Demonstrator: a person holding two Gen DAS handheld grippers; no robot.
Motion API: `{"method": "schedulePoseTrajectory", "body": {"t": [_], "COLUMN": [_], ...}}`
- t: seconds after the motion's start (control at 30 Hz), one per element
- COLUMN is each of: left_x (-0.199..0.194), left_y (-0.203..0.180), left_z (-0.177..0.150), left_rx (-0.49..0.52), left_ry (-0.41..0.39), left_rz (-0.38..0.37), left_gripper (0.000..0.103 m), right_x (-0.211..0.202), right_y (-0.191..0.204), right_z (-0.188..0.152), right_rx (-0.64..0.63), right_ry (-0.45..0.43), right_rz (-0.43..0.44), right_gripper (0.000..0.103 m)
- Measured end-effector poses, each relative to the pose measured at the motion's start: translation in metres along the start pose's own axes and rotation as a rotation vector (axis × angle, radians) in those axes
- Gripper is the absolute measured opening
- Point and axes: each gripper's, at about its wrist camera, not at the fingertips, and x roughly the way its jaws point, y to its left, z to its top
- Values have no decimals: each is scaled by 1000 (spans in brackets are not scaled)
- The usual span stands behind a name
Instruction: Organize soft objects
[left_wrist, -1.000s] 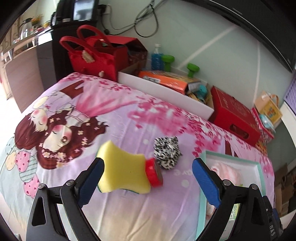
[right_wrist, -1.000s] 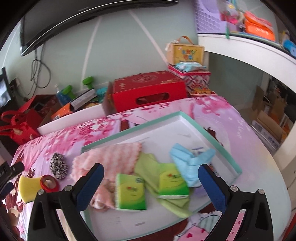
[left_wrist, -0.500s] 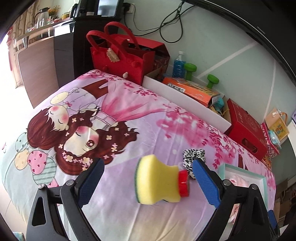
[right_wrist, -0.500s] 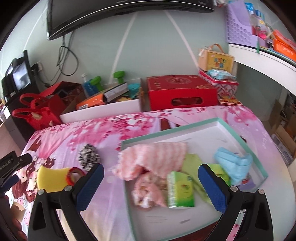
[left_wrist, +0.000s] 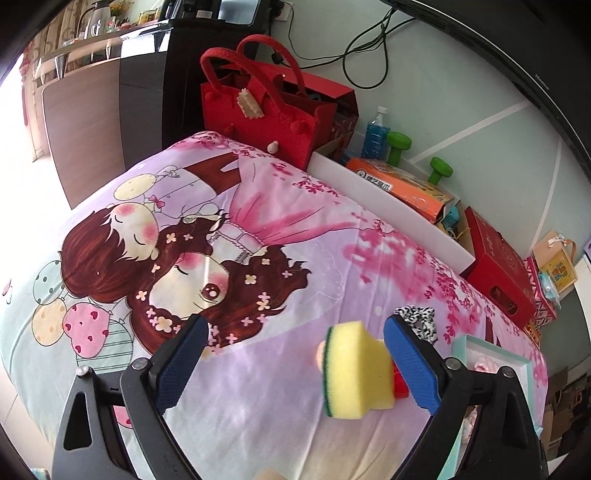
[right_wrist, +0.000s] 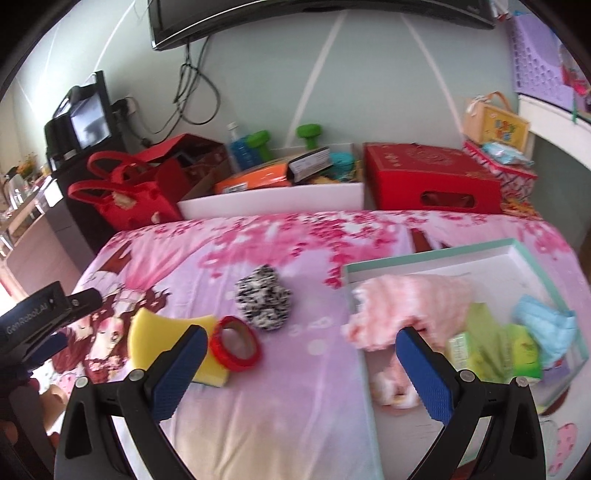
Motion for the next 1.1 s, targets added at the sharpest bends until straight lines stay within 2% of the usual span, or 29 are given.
{"method": "schedulePoseTrajectory", "body": {"t": [0.17,0.27,0.57,0.93,1.03,1.1], "left_x": [4,8,30,46,51,55], "left_y": [9,13,15,6,1,-2], "left_z": [2,2,-4,-9,-11,-13], "left_rx": [-2,-14,-14,16,31,40], "left_ry": [12,26,107,151,161,170], "left_rz": [5,-20,-46,-118,-135,-140], "left_gripper": [96,96,96,96,90,73], "right_x": [15,25,46,64,69,71], "right_y": [15,20,30,31,30,29], "right_z": [-5,-8,-15,-21,-22,-23], "right_rx": [-3,-1,-4,12,24,30], "right_ry": [35,61,113,154,162,166], "right_rz": [43,55,97,122,133,138], "right_gripper": [103,103,102,88,85,83]}}
